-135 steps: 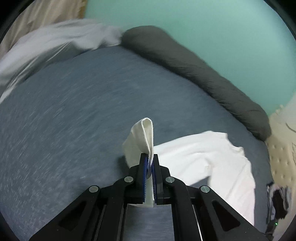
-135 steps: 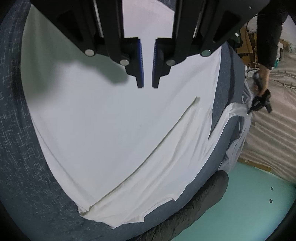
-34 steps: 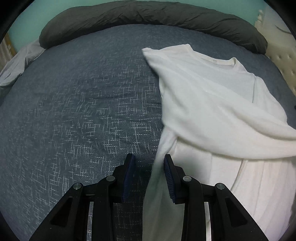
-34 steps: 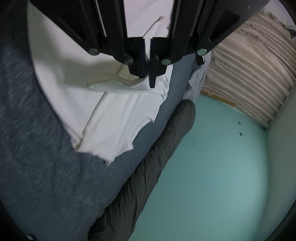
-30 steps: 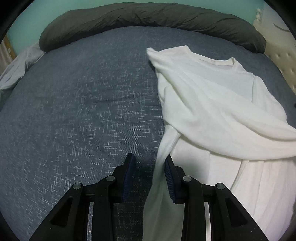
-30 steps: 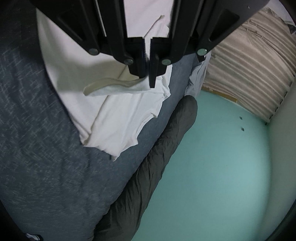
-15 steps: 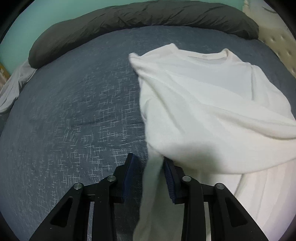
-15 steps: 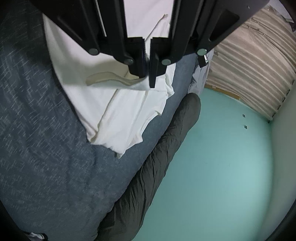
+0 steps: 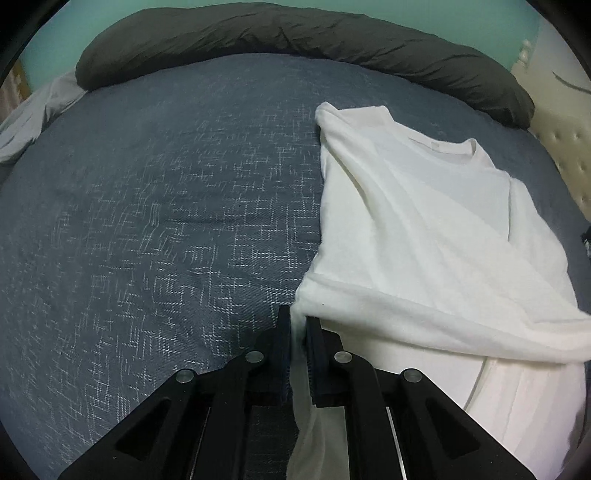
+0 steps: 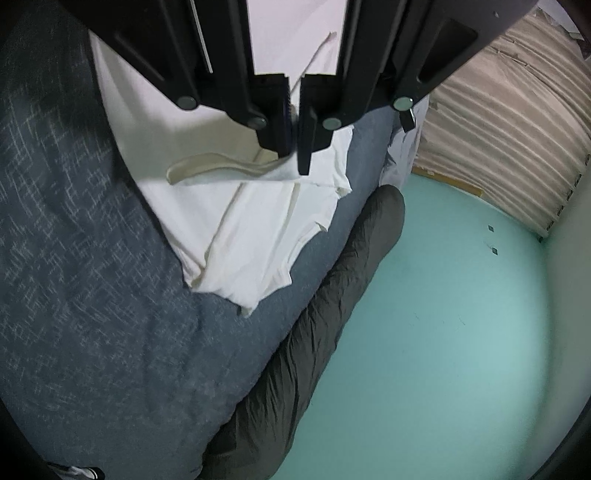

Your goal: Fold clothes

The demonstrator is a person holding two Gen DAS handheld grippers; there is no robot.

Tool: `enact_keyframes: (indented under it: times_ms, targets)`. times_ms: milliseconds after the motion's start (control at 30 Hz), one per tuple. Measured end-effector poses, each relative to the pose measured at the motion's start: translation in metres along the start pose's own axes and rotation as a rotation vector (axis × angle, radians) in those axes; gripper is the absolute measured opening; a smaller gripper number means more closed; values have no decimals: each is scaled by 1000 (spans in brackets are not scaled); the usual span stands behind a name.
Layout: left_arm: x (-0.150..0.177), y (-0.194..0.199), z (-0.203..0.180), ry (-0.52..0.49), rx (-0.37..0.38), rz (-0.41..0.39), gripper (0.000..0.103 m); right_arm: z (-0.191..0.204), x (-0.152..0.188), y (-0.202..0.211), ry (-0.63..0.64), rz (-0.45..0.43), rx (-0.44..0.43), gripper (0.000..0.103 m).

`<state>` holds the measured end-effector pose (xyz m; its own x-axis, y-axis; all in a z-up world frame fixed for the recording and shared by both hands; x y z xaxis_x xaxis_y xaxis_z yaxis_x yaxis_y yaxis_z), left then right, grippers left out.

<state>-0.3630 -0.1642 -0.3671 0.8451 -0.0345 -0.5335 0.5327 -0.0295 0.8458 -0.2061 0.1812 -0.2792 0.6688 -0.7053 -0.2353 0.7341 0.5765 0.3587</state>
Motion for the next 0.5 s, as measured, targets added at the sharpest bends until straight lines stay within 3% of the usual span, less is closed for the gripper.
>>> enact_keyframes:
  times_ms: [233,333,500]
  targets:
    - [0,2,6,54,71,-11,8,-5,24,11,17,55,78,2]
    - [-1,1,9,59,94,-10,8,-20,40,12,32,81,157,2]
    - [-2,4,9,55,113,-7,8,-39,56,8,-6,119,203,2]
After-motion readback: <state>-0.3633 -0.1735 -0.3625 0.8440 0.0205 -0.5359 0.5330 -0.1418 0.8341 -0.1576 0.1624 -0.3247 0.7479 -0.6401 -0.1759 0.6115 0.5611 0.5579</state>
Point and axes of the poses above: each gripper's, at about its wrist camera, not at the fingertips, and y roughly against the way its jaws point, z to its left, x to its underside, the point moved 7 cm from there along -y, roughly the way its jaws point, and after that the axes turned 9 degrees about -y, right-handed, at the moved point
